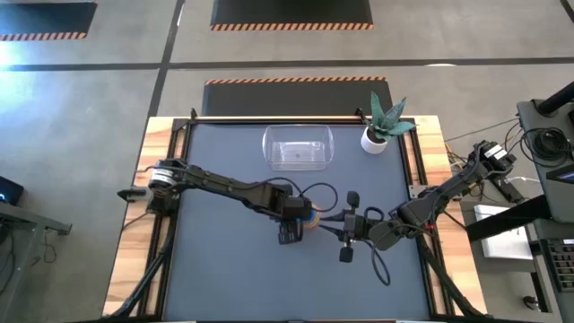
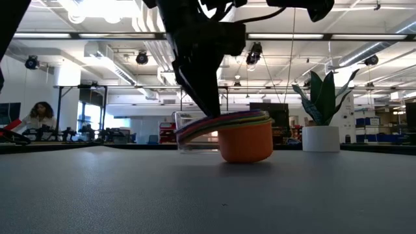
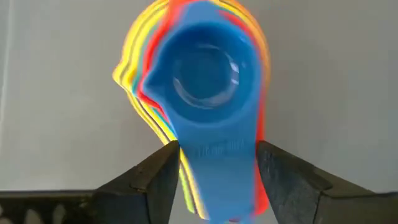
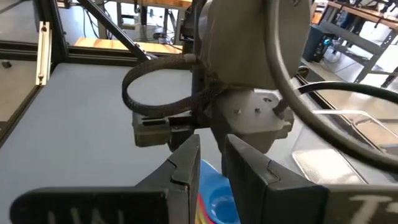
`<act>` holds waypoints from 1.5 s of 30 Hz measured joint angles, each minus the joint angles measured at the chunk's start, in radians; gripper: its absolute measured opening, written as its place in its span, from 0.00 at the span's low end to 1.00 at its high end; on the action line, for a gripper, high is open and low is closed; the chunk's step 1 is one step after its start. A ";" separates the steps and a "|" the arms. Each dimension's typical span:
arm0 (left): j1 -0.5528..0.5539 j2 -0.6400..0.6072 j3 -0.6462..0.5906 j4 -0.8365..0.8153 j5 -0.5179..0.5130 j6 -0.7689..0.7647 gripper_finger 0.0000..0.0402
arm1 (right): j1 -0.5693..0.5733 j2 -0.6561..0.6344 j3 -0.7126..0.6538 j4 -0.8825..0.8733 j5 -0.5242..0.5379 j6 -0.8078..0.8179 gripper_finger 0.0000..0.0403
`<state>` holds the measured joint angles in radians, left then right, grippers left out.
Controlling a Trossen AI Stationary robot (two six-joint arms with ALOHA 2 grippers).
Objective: Nest measuring cups in basket
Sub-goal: Stack the blue measuring cup on top of the red measuring cup, then put the nested colored measuring cups into the transparent bin
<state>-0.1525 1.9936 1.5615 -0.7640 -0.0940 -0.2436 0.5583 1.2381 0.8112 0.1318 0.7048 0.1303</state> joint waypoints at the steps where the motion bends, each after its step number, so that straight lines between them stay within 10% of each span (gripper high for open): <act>1: 0.000 -0.003 0.000 0.001 0.006 0.000 0.50 | 0.000 0.000 0.000 0.000 0.000 0.000 0.16; 28: -0.004 -0.049 -0.055 0.055 -0.045 -0.067 0.85 | 0.000 0.000 0.000 -0.001 0.000 0.008 0.16; 45: 0.021 0.018 -0.055 0.067 -0.044 -0.026 0.72 | 0.000 -0.001 -0.005 -0.001 0.001 0.008 0.16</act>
<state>-0.1319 2.0113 1.5063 -0.6975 -0.1377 -0.2696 0.5587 1.2369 0.8062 0.1307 0.7055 0.1379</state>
